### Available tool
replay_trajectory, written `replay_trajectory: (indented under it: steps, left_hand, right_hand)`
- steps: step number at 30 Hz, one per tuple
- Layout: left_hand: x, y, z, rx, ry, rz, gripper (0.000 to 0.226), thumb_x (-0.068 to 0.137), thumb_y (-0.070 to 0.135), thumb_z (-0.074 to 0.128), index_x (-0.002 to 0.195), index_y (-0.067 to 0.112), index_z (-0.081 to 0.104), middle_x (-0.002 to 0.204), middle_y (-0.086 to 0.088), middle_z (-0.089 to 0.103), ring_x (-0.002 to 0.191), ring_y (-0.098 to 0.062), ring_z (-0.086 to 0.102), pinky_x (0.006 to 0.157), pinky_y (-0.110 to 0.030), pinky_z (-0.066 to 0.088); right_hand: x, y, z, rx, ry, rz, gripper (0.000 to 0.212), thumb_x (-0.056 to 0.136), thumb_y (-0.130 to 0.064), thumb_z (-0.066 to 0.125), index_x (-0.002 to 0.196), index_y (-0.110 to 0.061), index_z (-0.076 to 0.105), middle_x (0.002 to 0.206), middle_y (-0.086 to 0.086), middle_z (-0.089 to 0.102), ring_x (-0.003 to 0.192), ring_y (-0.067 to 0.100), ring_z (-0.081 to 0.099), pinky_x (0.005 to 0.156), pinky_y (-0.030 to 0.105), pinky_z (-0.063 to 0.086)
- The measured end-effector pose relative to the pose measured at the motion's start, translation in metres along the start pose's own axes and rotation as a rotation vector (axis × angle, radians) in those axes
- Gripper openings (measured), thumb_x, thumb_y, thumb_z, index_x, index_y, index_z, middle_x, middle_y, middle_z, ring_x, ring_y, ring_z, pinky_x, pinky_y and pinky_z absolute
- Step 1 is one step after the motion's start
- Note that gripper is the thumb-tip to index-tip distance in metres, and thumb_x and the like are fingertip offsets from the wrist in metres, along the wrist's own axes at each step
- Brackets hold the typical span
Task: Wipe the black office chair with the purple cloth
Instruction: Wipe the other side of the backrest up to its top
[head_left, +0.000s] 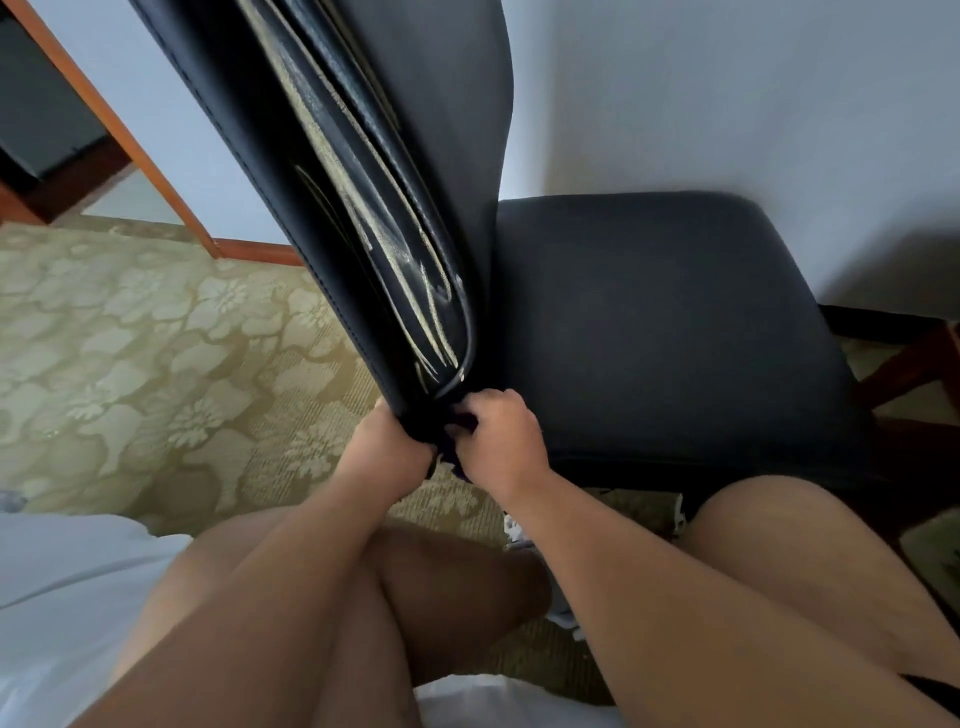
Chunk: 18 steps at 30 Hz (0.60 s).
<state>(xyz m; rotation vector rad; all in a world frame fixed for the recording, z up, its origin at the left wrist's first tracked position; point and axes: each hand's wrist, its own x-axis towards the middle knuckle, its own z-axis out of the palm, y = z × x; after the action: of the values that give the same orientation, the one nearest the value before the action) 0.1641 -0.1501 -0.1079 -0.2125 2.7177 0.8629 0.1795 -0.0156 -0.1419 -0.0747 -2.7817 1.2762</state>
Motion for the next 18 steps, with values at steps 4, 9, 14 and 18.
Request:
replay_trajectory:
  steps: [4,9,14,18]
  left_hand:
    - [0.001,0.001,-0.002,0.001,0.011,0.007,0.027,0.085,0.012,0.069,0.112,0.011,0.064,0.081,0.006,0.061,0.069,-0.006,0.054,0.053,-0.024,0.040]
    - [0.006,0.003,-0.006,-0.010,0.004,-0.027,0.019,0.083,0.009,0.068,0.102,0.009,0.068,0.083,-0.001,0.069,0.068,-0.008,0.059,0.050,-0.022,0.039]
    - [0.004,0.003,-0.005,0.019,0.025,-0.007,0.025,0.082,0.003,0.063,0.107,0.008,0.062,0.077,0.003,0.058,0.065,-0.009,0.054,0.049,-0.022,0.036]
    - [0.002,0.003,-0.005,0.006,0.020,-0.010,0.030,0.084,0.007,0.070,0.113,0.011,0.062,0.084,0.004,0.060,0.072,-0.013,0.056,0.053,-0.023,0.038]
  right_hand:
    - [0.006,0.001,-0.007,-0.228,-0.060,-0.045,0.021,0.088,-0.022,0.065,0.106,-0.022,0.075,0.104,-0.003,0.067,0.103,0.024,0.054,0.085,0.042,0.050]
    - [0.000,0.003,-0.005,0.240,0.191,0.134,0.018,0.087,-0.028,0.069,0.104,-0.024,0.074,0.098,-0.007,0.067,0.094,0.015,0.063,0.082,0.038,0.056]
    - [-0.016,-0.006,0.007,0.242,0.138,-0.035,0.024,0.090,-0.025,0.070,0.113,-0.017,0.073,0.107,-0.004,0.068,0.104,0.017,0.056,0.092,0.033,0.048]
    - [-0.005,-0.002,0.000,-0.377,-0.045,-0.160,0.021,0.090,-0.022,0.064,0.109,-0.025,0.073,0.107,-0.003,0.065,0.104,0.024,0.051,0.084,0.038,0.045]
